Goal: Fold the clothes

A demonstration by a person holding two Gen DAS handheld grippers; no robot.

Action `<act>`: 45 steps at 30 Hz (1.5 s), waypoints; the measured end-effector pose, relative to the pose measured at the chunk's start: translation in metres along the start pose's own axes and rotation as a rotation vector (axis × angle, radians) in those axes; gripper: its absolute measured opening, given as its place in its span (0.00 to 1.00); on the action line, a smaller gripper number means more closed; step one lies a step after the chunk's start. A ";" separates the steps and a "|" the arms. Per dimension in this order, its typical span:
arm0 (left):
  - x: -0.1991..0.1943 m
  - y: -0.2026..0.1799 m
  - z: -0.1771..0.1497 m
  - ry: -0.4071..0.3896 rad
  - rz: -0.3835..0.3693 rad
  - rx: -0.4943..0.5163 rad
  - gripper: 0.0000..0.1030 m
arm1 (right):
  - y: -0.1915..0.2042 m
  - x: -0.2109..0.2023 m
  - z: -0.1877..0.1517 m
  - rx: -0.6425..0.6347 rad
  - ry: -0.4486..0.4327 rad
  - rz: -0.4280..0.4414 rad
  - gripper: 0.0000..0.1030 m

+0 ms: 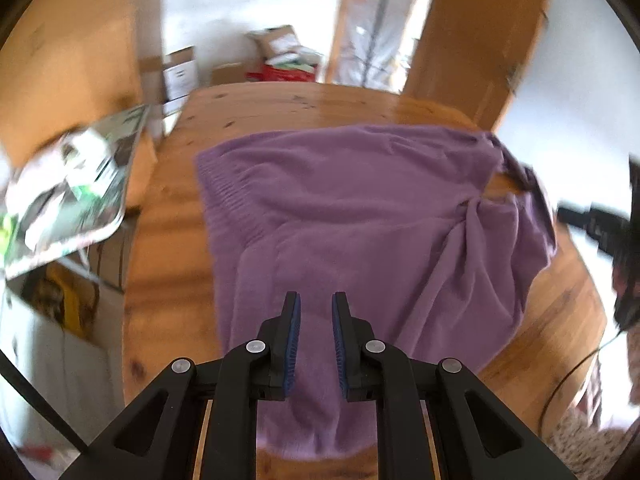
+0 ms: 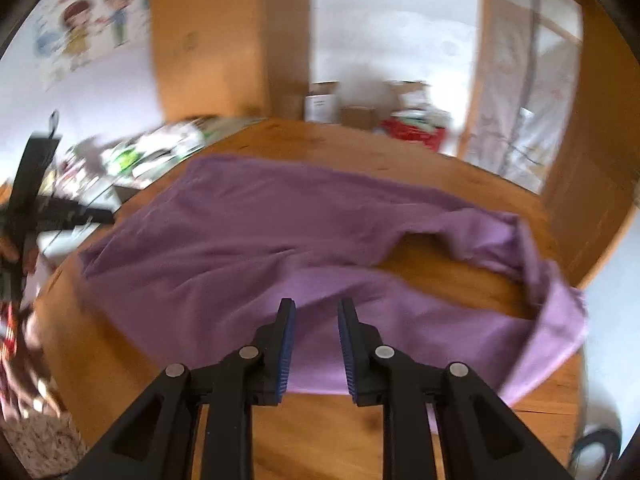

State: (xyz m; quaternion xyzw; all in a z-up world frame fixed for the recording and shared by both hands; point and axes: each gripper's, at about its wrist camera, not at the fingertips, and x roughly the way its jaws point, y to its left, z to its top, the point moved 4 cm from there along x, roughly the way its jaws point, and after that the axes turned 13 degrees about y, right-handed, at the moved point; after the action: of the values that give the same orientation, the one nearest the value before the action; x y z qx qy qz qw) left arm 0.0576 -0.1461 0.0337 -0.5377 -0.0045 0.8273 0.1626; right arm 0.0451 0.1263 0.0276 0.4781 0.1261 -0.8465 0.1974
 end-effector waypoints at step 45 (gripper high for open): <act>0.022 0.057 -0.097 -0.035 -0.434 -0.730 0.36 | 0.209 0.081 -0.005 -0.429 0.062 0.198 0.33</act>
State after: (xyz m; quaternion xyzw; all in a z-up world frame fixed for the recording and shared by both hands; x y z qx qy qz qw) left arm 0.1207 -0.2100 -0.0375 -0.5326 -0.4132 0.7268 0.1318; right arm 0.1063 -0.0744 -0.0497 0.4612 0.2616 -0.7616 0.3726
